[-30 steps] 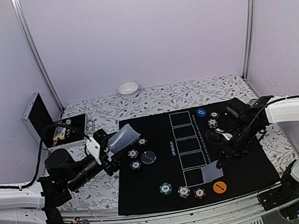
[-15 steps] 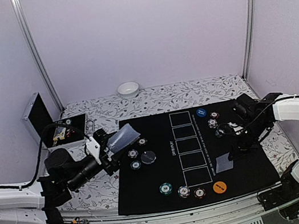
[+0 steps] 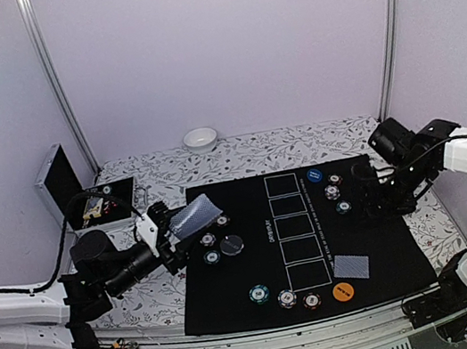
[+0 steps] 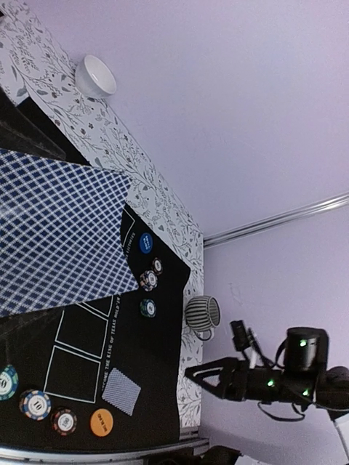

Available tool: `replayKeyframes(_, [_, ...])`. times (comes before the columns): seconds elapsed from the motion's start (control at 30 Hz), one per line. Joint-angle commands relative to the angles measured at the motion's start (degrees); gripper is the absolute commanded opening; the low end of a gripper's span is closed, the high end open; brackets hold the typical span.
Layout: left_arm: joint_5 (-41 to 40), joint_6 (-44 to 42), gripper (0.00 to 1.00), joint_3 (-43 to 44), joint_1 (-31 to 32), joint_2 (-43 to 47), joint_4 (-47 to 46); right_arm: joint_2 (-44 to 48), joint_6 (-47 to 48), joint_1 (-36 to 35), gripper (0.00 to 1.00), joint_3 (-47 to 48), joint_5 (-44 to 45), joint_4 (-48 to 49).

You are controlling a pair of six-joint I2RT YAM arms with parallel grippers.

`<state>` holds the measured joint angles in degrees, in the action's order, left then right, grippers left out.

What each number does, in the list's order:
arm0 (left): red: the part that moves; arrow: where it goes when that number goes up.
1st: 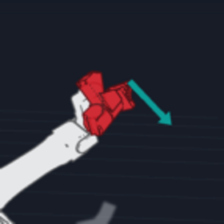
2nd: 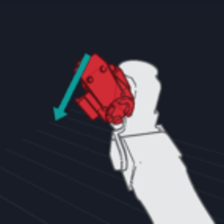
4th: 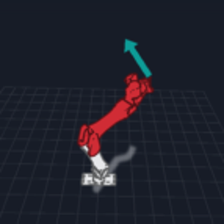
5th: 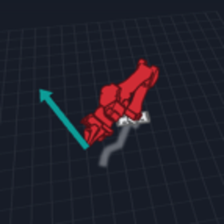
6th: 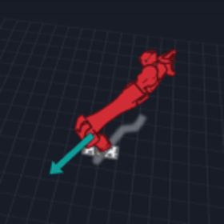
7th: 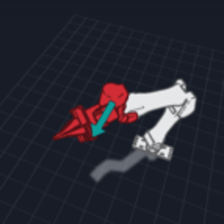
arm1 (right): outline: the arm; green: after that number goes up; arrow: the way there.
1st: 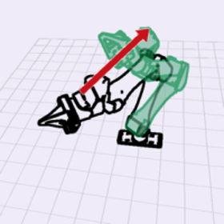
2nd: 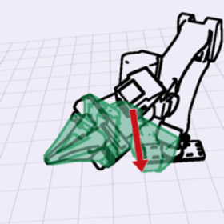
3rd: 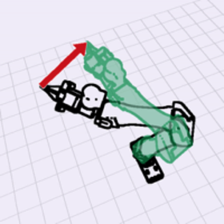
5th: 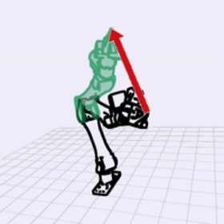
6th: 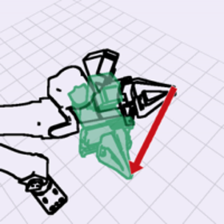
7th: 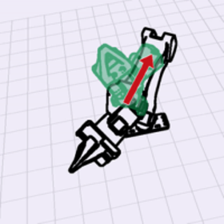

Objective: Distribute texas hold em gaming equipment
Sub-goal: Distribute the poker card in the big blind area, then pick up the poker card from the face-down deck piles.

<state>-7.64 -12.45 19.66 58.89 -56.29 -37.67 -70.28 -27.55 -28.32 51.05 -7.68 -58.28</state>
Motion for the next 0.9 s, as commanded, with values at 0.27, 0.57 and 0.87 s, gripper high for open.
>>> replayKeyframes(0.27, [15.1,-1.8,0.56,3.1,1.4,-1.5,-3.1,3.0,8.3,-16.1,0.93,16.3,-16.7,28.7])
replayKeyframes(0.57, [20.2,-3.9,0.56,5.3,3.3,-3.8,-5.0,-12.7,9.7,-23.8,0.99,24.2,-24.8,42.6])
replayKeyframes(0.87, [18.7,-5.0,0.55,6.8,3.8,-7.1,-6.0,-20.8,11.6,-26.3,0.99,25.9,-24.0,41.9])
